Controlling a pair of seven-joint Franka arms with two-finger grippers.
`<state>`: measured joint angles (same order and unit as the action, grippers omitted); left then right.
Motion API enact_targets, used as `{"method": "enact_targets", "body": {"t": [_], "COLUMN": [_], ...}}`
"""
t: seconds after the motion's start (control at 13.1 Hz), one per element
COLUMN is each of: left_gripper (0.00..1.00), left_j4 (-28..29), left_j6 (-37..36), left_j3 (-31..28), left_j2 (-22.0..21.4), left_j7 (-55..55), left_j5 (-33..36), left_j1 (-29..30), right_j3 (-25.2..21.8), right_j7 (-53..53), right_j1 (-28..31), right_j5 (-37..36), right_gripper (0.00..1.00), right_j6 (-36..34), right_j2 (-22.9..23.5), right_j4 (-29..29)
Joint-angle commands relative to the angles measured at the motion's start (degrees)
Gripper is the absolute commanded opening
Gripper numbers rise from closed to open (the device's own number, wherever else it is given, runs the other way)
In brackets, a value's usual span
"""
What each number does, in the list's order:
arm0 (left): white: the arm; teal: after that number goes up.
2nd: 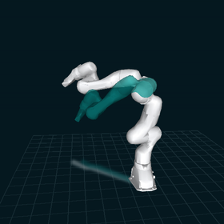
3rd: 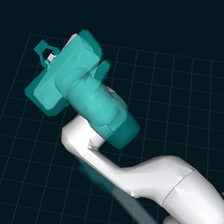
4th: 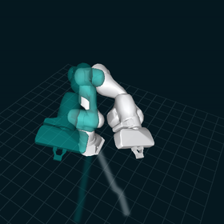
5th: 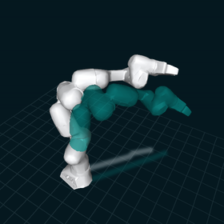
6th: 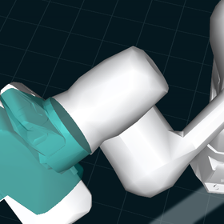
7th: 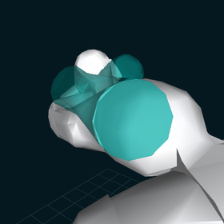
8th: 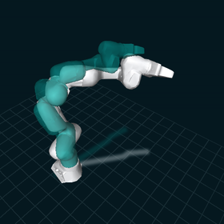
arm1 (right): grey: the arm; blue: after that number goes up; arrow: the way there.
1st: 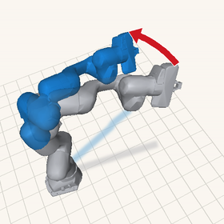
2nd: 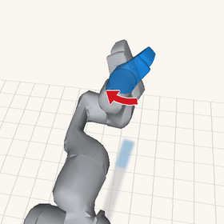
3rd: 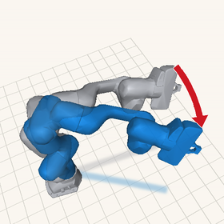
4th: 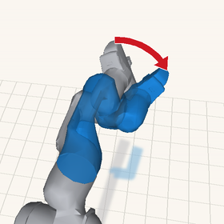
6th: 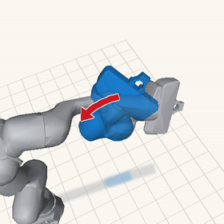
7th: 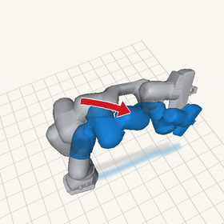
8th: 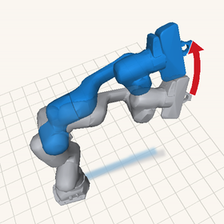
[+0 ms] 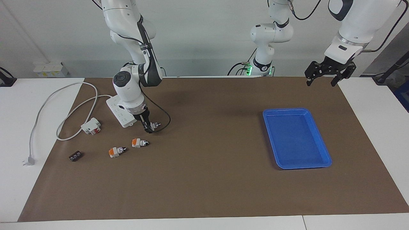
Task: Turn and place switch with both arms
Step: 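Reach the right gripper down and grasp the nearest orange-white switch, then lift the switch with the right gripper and carry it toward the tray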
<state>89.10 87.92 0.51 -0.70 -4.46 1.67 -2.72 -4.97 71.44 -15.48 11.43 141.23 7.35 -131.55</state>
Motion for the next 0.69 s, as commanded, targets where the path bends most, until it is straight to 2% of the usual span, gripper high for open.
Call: {"method": "enact_targets", "body": {"t": [0.0, 0.15, 0.38, 0.53, 0.61], "left_gripper": [1.0, 1.0, 1.0, 1.0, 1.0], "left_j4": [1.51, 1.51, 1.51, 1.51, 1.6], "left_j6": [-0.21, -0.29, -0.55, -0.47, -0.38], "left_j3": [-0.42, -0.42, -0.42, -0.42, -0.33], "left_j2": [-1.41, -1.41, -1.5, -1.41, -1.5], "left_j7": [-0.37, -0.37, -0.37, -0.29, -0.2], "left_j5": [0.7, 0.7, 0.7, 0.7, 0.7], "left_j1": [-0.44, -0.35, -0.35, -0.44, -0.96], "right_j3": [0.93, 1.45, 3.73, 6.46, 8.21], "right_j7": [-1.74, -1.04, 7.46, 11.42, 13.62], "right_j1": [0.19, 0.19, 0.19, 0.1, -0.16], "right_j5": [7.44, 14.81, 23.53, 32.48, 34.26], "right_gripper": [0.0, 0.0, 0.0, 0.0, 0.0], "right_j6": [-9.7, -17.35, -25.62, -27.23, -26.97], "right_j2": [0.04, -0.14, -0.23, 0.12, 0.21], "right_j4": [7.95, 14.27, 23.51, 27.13, 28.18]}}
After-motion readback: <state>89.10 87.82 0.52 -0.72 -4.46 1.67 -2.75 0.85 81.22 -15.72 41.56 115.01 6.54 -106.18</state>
